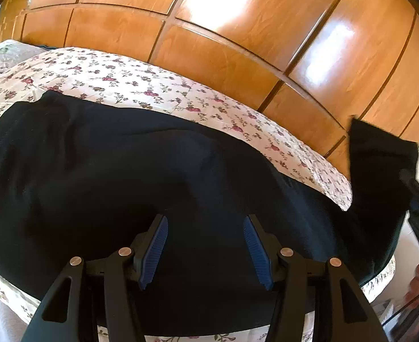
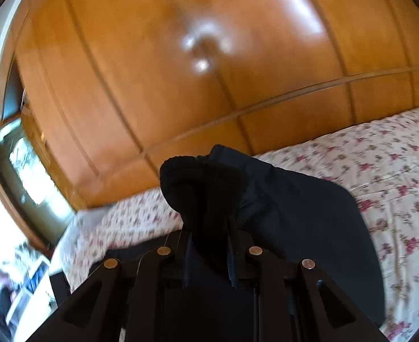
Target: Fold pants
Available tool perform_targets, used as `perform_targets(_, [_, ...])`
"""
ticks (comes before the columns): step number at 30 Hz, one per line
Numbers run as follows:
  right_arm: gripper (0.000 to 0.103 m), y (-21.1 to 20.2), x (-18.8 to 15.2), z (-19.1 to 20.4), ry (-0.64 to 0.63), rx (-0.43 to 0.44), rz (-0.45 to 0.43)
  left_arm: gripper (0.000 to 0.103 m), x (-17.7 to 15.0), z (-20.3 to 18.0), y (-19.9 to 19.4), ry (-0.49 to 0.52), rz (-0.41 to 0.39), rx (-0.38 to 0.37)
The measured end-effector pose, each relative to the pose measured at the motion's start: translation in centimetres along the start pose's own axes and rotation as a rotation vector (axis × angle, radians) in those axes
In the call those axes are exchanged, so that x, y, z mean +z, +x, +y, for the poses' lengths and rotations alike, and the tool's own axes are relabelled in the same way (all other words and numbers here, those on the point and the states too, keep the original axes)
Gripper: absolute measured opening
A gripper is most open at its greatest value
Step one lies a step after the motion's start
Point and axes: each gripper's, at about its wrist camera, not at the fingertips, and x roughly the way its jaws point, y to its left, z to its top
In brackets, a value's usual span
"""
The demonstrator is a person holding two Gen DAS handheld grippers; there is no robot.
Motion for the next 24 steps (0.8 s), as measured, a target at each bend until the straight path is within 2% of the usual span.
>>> perform_targets(9, [0.020,6.3,-5.8,2.8,-0.163,0.046,0.212,0.056,-0.2,-0.4,-0.3,0.004,-0.009,-0.040])
perform_targets(15, [0.025,8.5,-9.3,2.4,-0.264,0.006,0.316,0.056,-0.4,-0.5,0.0,-0.001,0.003,-0.067])
perform_targets(16, [0.025,8.5,-9.7,2.3,-0.279,0.003,0.324,0.056,-0.5,-0.6,0.1,-0.007,0.005,-0.082])
perform_targets(19, [0.035,7.1,-9.6,2.1,-0.286,0.046,0.308,0.056,-0.6,-1.0,0.2,-0.015,0.016,-0.135])
perform_targets(21, [0.047,5.8,-9.2,1.7,-0.264,0.093,0.288,0.057,-0.5,-1.7,0.3,-0.009,0.019,-0.182])
perform_targets(24, [0.050,2.4,-8.5,0.7,-0.241,0.106,0.216,0.068,-0.3,-2.6,0.4,-0.017,0.015,-0.244])
